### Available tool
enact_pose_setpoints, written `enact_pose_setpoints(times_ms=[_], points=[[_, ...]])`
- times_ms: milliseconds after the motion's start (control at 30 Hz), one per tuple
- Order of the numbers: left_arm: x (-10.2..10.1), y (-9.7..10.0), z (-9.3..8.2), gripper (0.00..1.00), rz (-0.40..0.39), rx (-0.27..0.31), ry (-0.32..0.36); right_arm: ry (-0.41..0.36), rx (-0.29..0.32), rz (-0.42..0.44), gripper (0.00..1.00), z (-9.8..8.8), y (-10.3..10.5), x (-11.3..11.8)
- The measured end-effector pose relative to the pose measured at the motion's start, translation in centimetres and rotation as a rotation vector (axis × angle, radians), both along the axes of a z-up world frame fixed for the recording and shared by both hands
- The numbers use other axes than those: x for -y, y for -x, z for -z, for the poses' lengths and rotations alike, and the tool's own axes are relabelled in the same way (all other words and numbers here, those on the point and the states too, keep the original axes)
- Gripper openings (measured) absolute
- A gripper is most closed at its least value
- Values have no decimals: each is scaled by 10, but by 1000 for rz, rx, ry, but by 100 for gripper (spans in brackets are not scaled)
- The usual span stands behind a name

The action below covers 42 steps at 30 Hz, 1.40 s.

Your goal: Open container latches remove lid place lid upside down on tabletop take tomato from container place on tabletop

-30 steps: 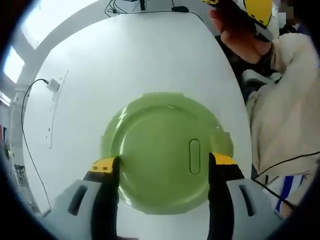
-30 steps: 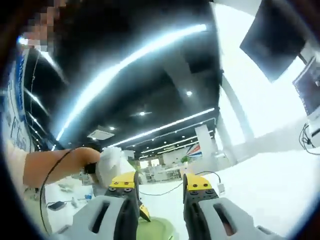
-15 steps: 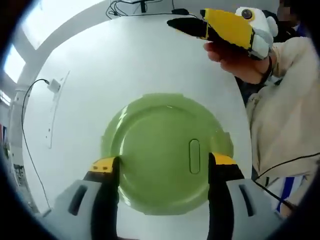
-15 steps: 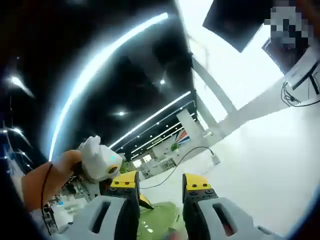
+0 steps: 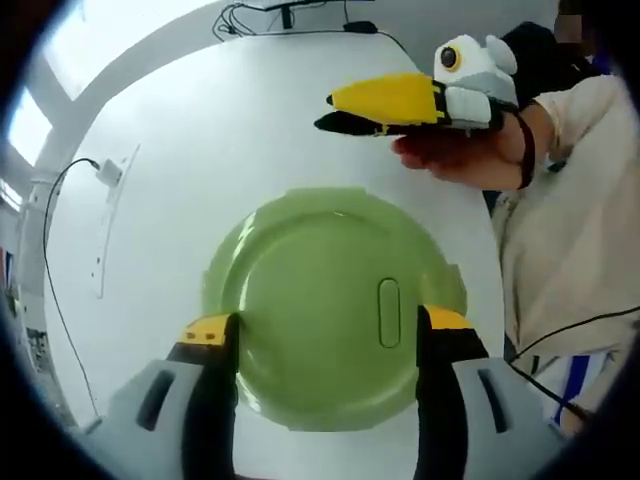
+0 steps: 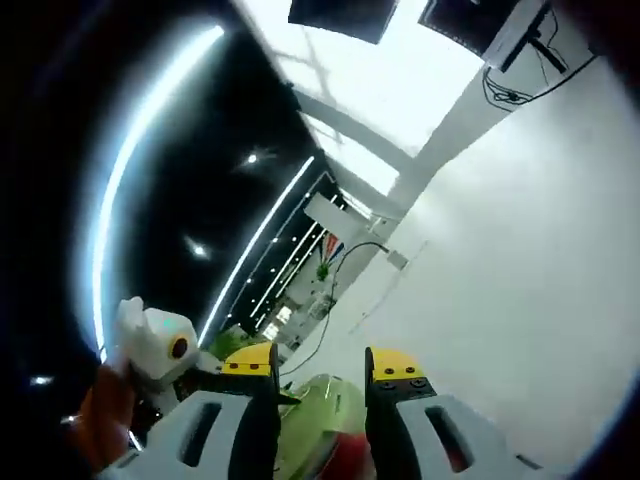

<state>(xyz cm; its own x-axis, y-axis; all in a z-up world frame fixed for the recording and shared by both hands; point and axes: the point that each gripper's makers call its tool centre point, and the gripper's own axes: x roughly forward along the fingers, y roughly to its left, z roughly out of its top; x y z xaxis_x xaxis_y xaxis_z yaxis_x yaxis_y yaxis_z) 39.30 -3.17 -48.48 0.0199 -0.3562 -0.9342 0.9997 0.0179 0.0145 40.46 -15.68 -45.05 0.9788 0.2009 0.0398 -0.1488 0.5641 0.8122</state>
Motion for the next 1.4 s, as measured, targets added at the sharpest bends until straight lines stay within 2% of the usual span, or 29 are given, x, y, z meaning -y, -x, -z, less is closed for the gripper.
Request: enact_pose_setpoints(times_ms=[67, 200, 367, 400, 533, 767, 1100, 1233, 1333, 1400], points=[[0, 0, 0, 64, 0, 0, -2, 9, -5, 2, 28, 3, -1, -1], [0, 0, 0, 64, 4, 1, -15, -22, -28, 7, 28, 8, -2, -1], [0, 0, 0, 64, 3, 1, -12, -161, -129, -10, 28, 27, -5, -7], [0, 0, 0, 64, 3, 1, -9, -212, -146, -13, 28, 30, -6, -9], [0, 0, 0, 64, 0, 1, -3, -292, -229, -18, 28, 48, -3, -20], [0, 0, 0, 64, 2, 1, -18, -353, -261, -18, 27, 51, -4, -27], [-1, 0, 0, 64, 1, 0, -16, -499, -308, -19, 25, 58, -6, -42], [-1, 0, 0, 64, 0, 0, -15, -518, -308, -20, 25, 57, -9, -44], [-1, 0, 0, 64, 1, 1, -17, -541, -293, -28, 19, 52, -10, -46], [-1, 0, 0, 64, 2, 1, -19, -507, -290, -8, 17, 48, -11, -45]])
